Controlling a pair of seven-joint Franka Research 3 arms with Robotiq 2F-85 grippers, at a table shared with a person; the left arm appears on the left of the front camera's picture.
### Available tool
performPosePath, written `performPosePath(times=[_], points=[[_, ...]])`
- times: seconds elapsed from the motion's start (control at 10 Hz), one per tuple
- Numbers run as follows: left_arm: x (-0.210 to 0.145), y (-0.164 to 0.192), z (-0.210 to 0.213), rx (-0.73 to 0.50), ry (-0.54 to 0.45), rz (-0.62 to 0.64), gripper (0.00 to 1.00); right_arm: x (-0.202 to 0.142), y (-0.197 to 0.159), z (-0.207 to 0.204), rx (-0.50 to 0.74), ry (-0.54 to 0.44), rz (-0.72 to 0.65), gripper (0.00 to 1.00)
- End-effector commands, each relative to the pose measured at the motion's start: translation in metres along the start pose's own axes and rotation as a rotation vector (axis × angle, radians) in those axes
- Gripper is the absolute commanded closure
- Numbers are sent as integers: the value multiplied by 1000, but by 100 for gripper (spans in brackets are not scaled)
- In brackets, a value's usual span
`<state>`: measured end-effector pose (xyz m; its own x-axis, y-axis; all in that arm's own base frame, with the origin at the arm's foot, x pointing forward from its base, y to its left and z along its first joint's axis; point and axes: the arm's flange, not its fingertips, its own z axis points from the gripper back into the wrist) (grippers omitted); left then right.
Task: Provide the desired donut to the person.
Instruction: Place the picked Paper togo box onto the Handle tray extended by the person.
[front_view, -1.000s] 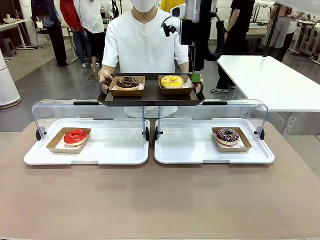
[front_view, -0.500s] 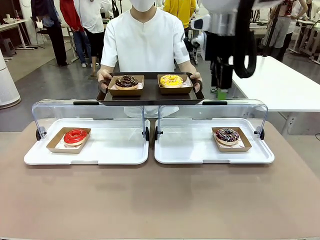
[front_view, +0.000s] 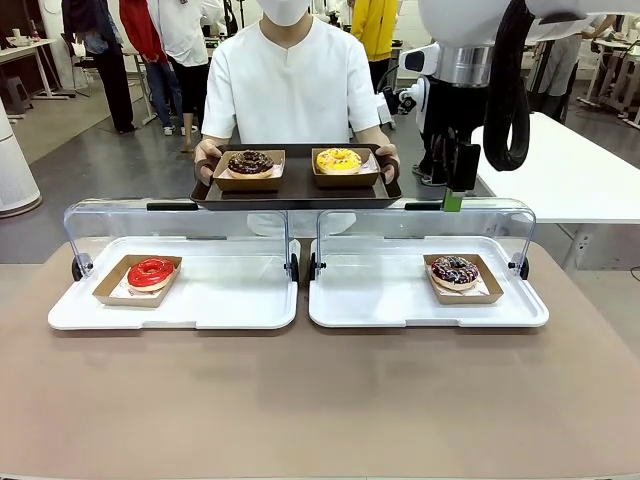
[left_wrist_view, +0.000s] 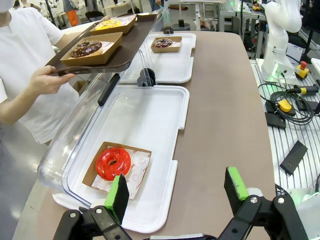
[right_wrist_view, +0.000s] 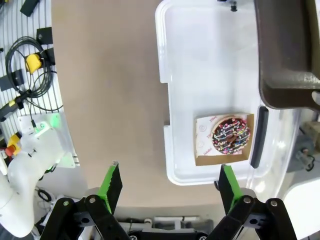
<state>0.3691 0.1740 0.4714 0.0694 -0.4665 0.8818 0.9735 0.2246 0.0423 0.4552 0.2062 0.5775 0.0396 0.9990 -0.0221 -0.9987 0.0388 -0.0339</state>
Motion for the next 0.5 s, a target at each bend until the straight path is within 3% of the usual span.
performPosePath(times=[0.0, 0.4], points=[[0, -1, 2, 8, -1, 0, 0, 2, -1, 2, 1, 18, 1, 0], [0, -1, 2, 8, -1, 0, 0, 2, -1, 2, 1, 18, 1, 0]])
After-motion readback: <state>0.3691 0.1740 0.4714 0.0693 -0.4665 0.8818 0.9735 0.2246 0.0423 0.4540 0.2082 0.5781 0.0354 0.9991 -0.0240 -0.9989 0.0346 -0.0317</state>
